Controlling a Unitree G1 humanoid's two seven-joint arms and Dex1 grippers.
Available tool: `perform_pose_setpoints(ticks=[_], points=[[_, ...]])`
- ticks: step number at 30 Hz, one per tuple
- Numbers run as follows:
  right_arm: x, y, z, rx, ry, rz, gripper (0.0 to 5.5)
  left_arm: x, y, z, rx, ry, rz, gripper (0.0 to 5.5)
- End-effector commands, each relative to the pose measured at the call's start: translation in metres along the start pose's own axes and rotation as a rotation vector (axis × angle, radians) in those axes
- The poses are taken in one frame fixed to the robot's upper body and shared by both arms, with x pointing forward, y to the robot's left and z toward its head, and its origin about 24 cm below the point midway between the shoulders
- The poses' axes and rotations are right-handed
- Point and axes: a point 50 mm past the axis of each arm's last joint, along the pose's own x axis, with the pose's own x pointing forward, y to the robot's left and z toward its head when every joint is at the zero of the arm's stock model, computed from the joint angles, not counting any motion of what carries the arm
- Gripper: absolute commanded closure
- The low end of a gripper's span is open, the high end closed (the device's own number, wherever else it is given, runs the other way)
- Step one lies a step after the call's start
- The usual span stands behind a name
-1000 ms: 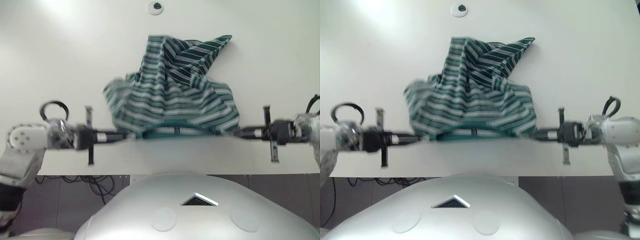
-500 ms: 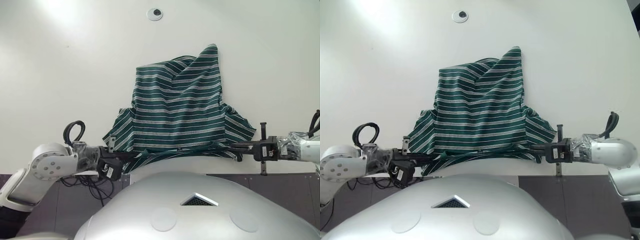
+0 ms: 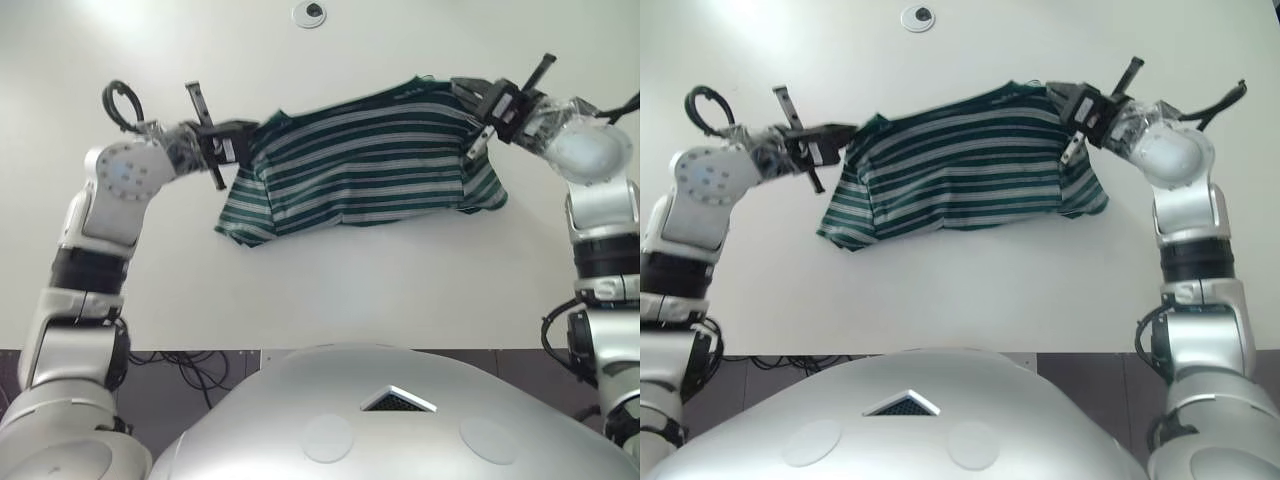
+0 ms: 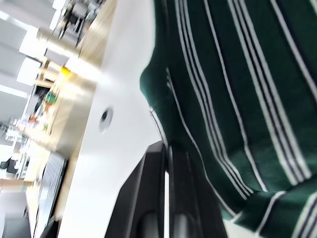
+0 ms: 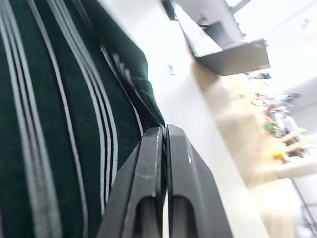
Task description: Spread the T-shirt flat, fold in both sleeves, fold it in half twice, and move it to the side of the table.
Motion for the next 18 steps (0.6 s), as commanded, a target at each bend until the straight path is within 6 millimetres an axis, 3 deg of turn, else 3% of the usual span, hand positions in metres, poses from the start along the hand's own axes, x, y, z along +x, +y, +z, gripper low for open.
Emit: perform_pose_setpoints(ticks=[1, 5, 11, 14, 18], points=[[0.033, -0.069, 0.019, -0.066, -0.025, -0.349, 5.5, 0.015, 0.087, 0.003, 0.071, 0.042, 0.38, 5.49], [0.018, -0.104, 0.036, -0.071, -0.182, -0.543, 5.5, -0.014, 0.14, 0.037, 0.16, -0.159, 0.666, 5.49], [-0.001, -0.14, 0.047, -0.068, -0.258, -0.688, 5.5, -0.036, 0.186, 0.064, 0.221, -0.224, 0.782, 5.49], [0.002, -0.148, 0.057, -0.072, -0.278, -0.698, 5.5, -0.033, 0.197, 0.075, 0.243, -0.232, 0.792, 5.49], [-0.007, -0.15, 0.064, -0.081, -0.367, -0.752, 5.5, -0.026, 0.187, 0.072, 0.264, -0.248, 0.771, 5.49]])
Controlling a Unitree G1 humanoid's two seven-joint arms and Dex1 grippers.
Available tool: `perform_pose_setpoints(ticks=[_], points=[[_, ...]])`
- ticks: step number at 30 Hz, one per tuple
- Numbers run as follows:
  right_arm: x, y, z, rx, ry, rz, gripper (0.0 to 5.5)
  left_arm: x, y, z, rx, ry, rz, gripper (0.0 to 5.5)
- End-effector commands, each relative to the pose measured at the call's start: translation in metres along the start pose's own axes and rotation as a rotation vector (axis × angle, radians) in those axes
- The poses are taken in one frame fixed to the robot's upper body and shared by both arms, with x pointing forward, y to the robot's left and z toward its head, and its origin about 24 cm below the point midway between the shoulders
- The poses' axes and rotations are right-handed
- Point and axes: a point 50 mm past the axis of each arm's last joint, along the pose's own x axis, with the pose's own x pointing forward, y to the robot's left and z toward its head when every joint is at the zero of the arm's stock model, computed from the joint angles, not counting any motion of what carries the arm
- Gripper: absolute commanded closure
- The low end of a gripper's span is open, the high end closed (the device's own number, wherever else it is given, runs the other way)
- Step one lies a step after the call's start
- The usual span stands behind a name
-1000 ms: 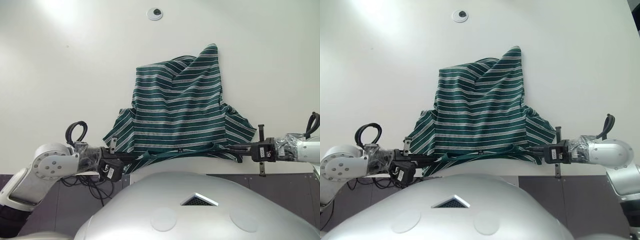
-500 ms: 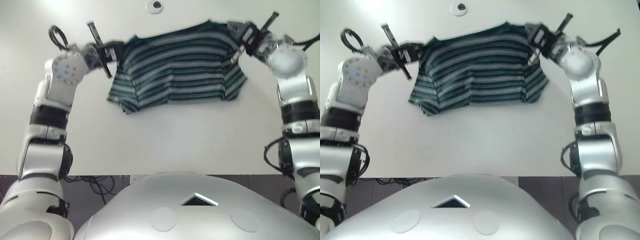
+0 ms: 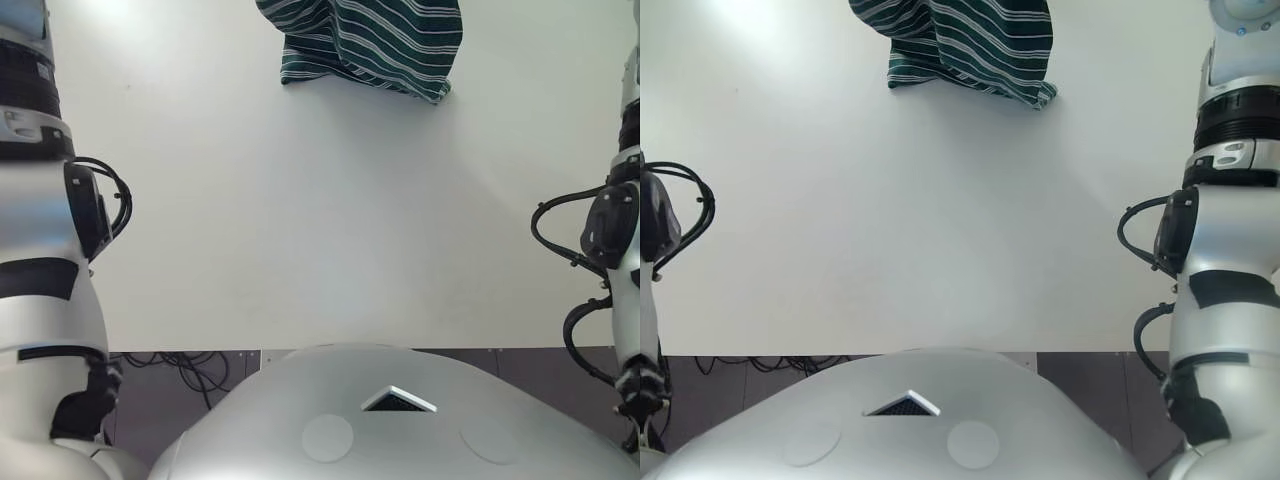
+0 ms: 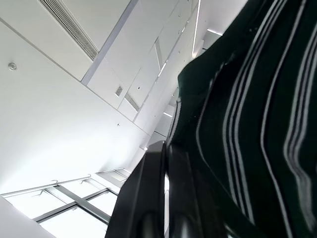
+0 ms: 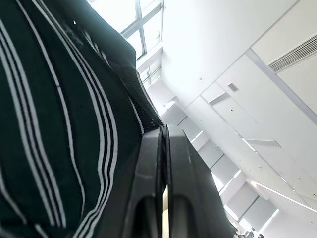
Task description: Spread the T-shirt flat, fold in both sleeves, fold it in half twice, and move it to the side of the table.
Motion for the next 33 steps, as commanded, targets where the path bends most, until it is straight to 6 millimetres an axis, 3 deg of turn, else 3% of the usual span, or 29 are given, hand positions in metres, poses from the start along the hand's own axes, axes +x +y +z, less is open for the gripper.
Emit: perform_pose_setpoints(ticks=[1, 7, 14, 16, 19, 26, 33], points=[[-0.008, -0.015, 0.008, 0.022, -0.094, -0.09, 5.5, -0.008, -0.007, -0.005, 0.01, -0.001, -0.005, 5.49], [-0.043, -0.014, 0.022, 0.037, -0.247, -0.058, 5.5, -0.013, 0.004, 0.004, 0.004, -0.07, 0.03, 5.49], [-0.056, -0.015, 0.018, 0.063, -0.217, -0.067, 5.5, 0.019, 0.028, 0.019, -0.085, -0.083, 0.097, 5.49], [-0.048, -0.014, 0.008, 0.09, -0.127, -0.052, 5.5, 0.024, 0.031, 0.026, -0.073, -0.119, 0.075, 5.49], [-0.017, -0.027, 0.0, 0.178, -0.008, -0.036, 5.5, 0.029, 0.034, 0.019, -0.042, -0.035, 0.008, 5.49], [0.051, -0.049, 0.02, 0.28, 0.142, 0.002, 5.5, 0.055, 0.04, 0.014, 0.024, 0.192, -0.007, 5.49], [0.072, -0.065, 0.04, 0.295, 0.122, -0.123, 5.5, 0.066, 0.068, 0.034, 0.021, 0.15, 0.145, 5.49]])
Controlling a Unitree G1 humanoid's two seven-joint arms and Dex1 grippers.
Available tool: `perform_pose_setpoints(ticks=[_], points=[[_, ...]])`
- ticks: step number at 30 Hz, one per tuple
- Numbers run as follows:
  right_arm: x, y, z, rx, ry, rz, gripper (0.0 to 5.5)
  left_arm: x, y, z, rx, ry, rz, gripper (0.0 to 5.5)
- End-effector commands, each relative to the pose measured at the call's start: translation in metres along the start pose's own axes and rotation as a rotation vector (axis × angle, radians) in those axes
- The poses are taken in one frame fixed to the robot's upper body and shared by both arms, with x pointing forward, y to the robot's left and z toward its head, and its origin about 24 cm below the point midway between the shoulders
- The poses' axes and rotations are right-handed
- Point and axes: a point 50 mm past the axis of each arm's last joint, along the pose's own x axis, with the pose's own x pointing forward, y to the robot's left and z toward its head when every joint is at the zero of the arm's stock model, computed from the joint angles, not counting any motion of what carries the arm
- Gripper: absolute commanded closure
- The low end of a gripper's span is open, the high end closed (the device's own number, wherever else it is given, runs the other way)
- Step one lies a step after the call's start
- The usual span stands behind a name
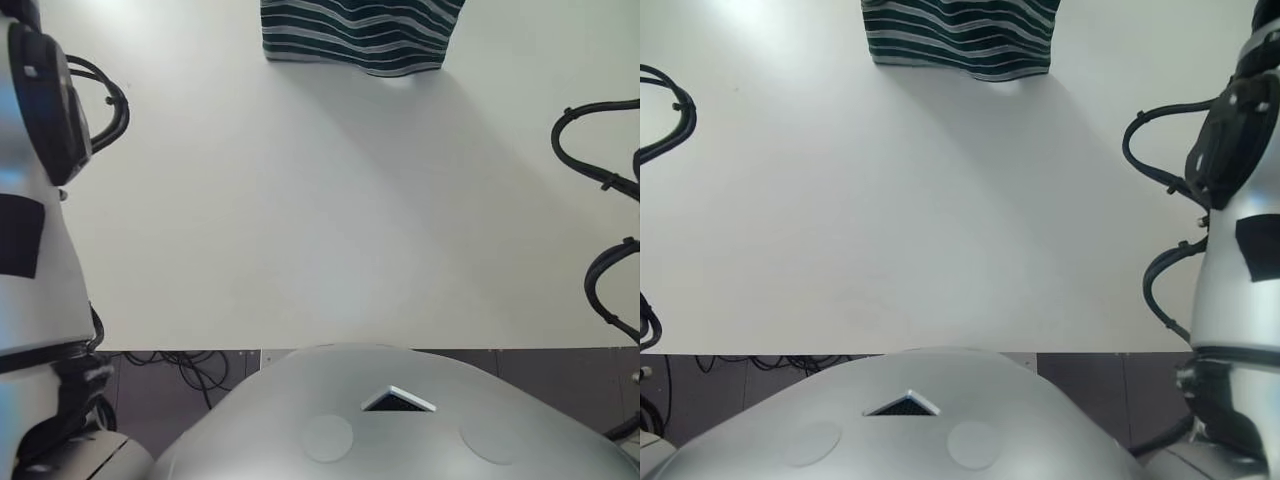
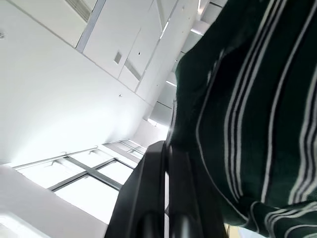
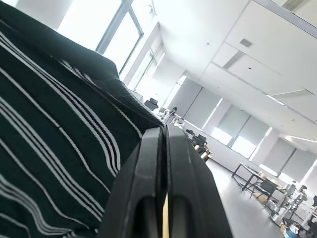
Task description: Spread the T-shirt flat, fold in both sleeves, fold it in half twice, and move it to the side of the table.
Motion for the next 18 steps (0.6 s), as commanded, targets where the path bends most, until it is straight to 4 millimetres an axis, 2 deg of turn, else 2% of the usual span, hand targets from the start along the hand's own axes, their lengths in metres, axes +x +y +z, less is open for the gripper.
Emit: perform_pose_setpoints(ticks=[1, 5, 8, 11, 12, 15, 17, 18], points=[[0.005, -0.01, 0.017, 0.008, -0.053, -0.081, 5.5, 0.002, 0.026, 0.015, -0.008, -0.049, 0.113, 5.49], [0.004, -0.017, 0.027, 0.024, -0.125, -0.118, 5.5, 0.002, 0.037, 0.021, -0.01, -0.094, 0.174, 5.49], [0.002, -0.011, 0.027, 0.032, -0.172, -0.058, 5.5, -0.002, 0.035, 0.016, -0.025, -0.113, 0.157, 5.49], [-0.007, 0.009, 0.008, 0.013, -0.19, 0.116, 5.5, -0.011, 0.011, -0.002, -0.043, -0.124, 0.056, 5.49], [-0.015, 0.019, -0.003, 0.004, -0.194, 0.202, 5.5, -0.018, -0.004, -0.01, -0.061, -0.15, -0.009, 5.49], [-0.047, 0.045, -0.029, 0.014, -0.231, 0.442, 5.5, -0.048, -0.039, -0.027, -0.183, -0.299, -0.194, 5.49], [-0.1, 0.062, -0.048, 0.15, -0.259, 0.683, 5.5, -0.098, -0.059, -0.039, -0.439, -0.442, -0.371, 5.49], [-0.138, 0.068, -0.055, 0.253, -0.257, 0.818, 5.5, -0.134, -0.064, -0.039, -0.588, -0.507, -0.485, 5.49]])
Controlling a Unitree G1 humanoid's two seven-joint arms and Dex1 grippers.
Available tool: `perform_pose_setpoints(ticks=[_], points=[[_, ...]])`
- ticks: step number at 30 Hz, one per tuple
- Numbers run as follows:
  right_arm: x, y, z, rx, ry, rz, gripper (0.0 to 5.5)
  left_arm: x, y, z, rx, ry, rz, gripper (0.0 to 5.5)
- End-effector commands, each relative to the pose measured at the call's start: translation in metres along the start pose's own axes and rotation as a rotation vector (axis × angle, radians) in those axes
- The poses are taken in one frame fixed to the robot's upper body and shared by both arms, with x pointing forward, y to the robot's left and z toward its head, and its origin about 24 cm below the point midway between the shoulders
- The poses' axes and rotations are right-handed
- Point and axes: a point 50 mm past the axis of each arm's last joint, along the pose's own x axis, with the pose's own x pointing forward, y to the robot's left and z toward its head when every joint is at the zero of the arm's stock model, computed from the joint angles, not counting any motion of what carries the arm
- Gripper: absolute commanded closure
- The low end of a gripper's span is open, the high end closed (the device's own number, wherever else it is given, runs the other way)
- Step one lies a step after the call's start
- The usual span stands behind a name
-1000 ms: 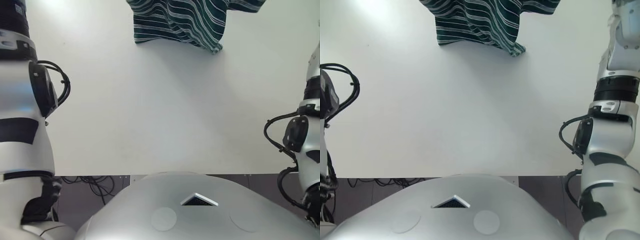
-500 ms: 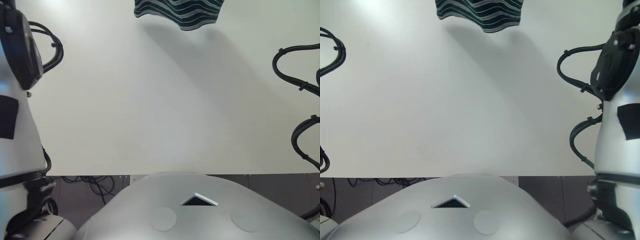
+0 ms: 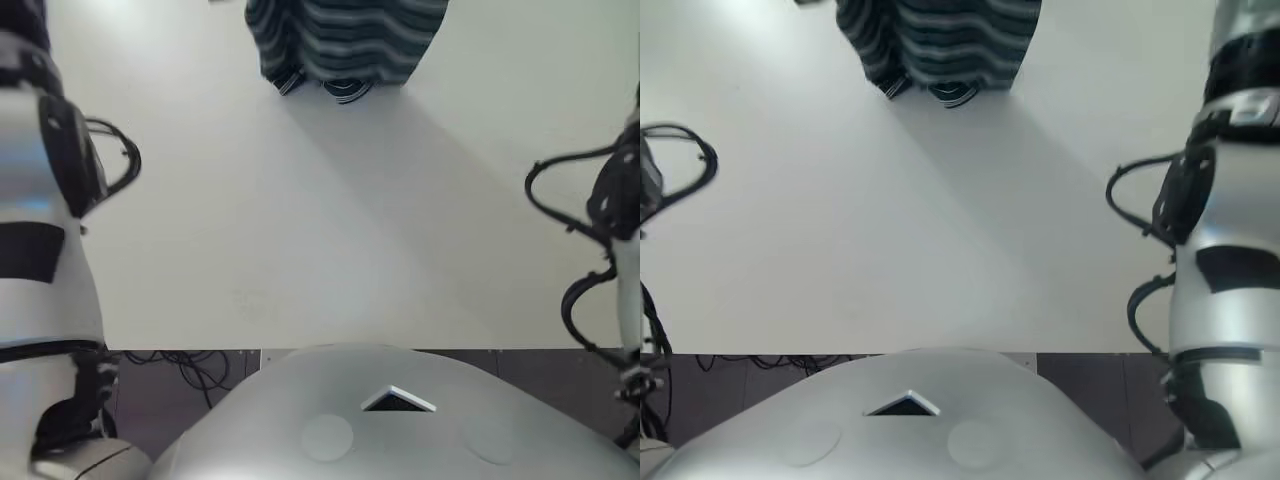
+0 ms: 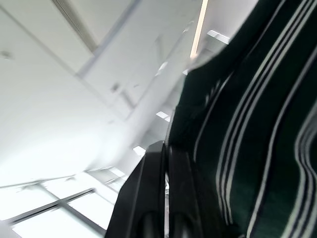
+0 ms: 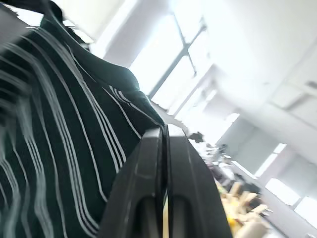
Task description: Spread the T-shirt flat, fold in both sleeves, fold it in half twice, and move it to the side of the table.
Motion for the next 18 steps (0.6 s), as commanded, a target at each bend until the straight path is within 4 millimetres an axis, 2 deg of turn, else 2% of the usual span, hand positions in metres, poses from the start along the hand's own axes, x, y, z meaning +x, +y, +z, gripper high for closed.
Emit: perform_pose_setpoints(ticks=[1, 3, 4, 5, 7, 9, 11, 14, 18], points=[[-0.107, 0.083, -0.003, 0.362, -0.101, 0.484, 5.5, -0.121, -0.055, 0.024, -0.546, -0.277, -0.429, 5.49], [-0.153, 0.108, 0.005, 0.528, -0.066, 0.597, 5.5, -0.179, -0.088, 0.059, -0.771, -0.307, -0.778, 5.49], [-0.168, 0.115, 0.006, 0.573, -0.03, 0.62, 5.5, -0.201, -0.103, 0.072, -0.838, -0.299, -0.919, 5.49], [-0.179, 0.121, 0.005, 0.589, 0.014, 0.64, 5.5, -0.219, -0.12, 0.082, -0.868, -0.267, -1.025, 5.49], [-0.191, 0.131, 0.004, 0.593, 0.089, 0.677, 5.5, -0.239, -0.147, 0.091, -0.884, -0.179, -1.151, 5.49], [-0.199, 0.142, 0.004, 0.589, 0.151, 0.725, 5.5, -0.253, -0.167, 0.09, -0.863, -0.069, -1.245, 5.49], [-0.204, 0.155, 0.006, 0.595, 0.186, 0.768, 5.5, -0.264, -0.177, 0.086, -0.842, 0.032, -1.305, 5.49], [-0.212, 0.177, 0.007, 0.595, 0.264, 0.849, 5.5, -0.274, -0.182, 0.076, -0.702, 0.188, -1.36, 5.49], [-0.228, 0.198, 0.009, 0.583, 0.39, 0.968, 5.5, -0.274, -0.182, 0.081, -0.578, 0.251, -1.389, 5.49]])
